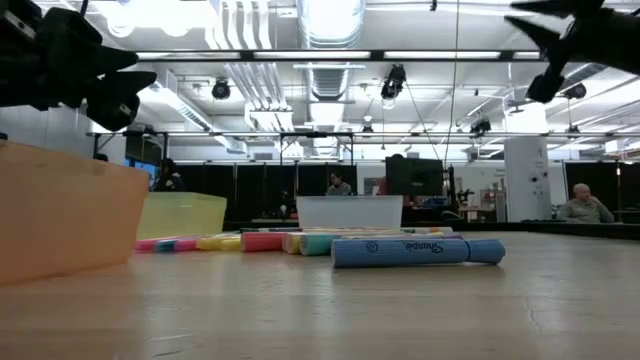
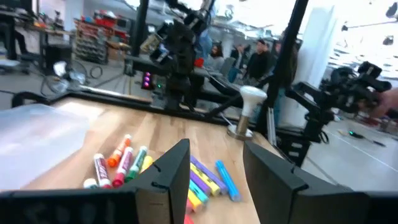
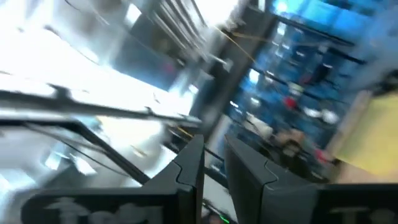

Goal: Pick & Place Markers
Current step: Put the orange marker into the transparent bin

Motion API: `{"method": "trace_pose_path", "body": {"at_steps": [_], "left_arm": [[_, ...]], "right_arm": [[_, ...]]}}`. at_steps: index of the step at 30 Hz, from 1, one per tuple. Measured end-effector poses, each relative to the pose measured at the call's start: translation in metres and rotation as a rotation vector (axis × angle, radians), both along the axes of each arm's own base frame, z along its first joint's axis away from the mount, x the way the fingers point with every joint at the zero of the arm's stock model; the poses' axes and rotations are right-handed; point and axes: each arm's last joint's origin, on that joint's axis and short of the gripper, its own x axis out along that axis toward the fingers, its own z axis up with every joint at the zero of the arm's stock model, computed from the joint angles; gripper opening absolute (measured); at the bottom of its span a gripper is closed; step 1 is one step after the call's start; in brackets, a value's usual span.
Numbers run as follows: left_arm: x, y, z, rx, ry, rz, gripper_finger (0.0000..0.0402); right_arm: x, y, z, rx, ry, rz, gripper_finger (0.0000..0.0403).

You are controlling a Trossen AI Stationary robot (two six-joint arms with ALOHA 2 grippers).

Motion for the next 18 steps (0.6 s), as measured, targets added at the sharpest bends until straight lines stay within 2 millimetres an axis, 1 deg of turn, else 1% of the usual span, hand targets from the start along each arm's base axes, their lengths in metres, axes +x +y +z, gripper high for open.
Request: {"method": "trace_pose_path", "body": {"at_steps": [2, 6, 10, 11, 13, 16, 18], "left_arm": [[0.000, 0.000, 0.000, -0.004, -0.003, 0.010, 0.0144], [0.000, 0.000, 0.001, -0.006, -0.013, 0.014, 0.0144], [0.000, 0.001, 0.002, -0.036, -0.016, 0.039, 0.0144], [0.000, 0.001, 0.003, -0.086, -0.021, 0.041, 0.0144], [0.000, 0.002, 0.006, -0.246, -0.046, 0.031, 0.0144], [-0.001, 0.003, 0.010, -0.550, -0.086, 0.029, 0.0144], [-0.001, 0.004, 0.012, -0.724, -0.118, 0.050, 0.0144]], "right_arm": [[-0.001, 0.000, 0.003, 0.007, -0.030, 0.000, 0.0057], [0.005, 0.000, 0.003, 0.042, -0.003, 0.011, 0.0057], [0.017, 0.000, 0.016, -0.001, 0.063, 0.023, 0.0057], [0.021, 0.001, 0.020, -0.017, 0.079, 0.045, 0.0057], [0.031, 0.003, 0.028, -0.065, 0.129, 0.098, 0.0057], [0.047, 0.005, 0.039, -0.160, 0.217, 0.117, 0.0056], [0.060, 0.005, 0.045, -0.190, 0.300, 0.118, 0.0054]]}}
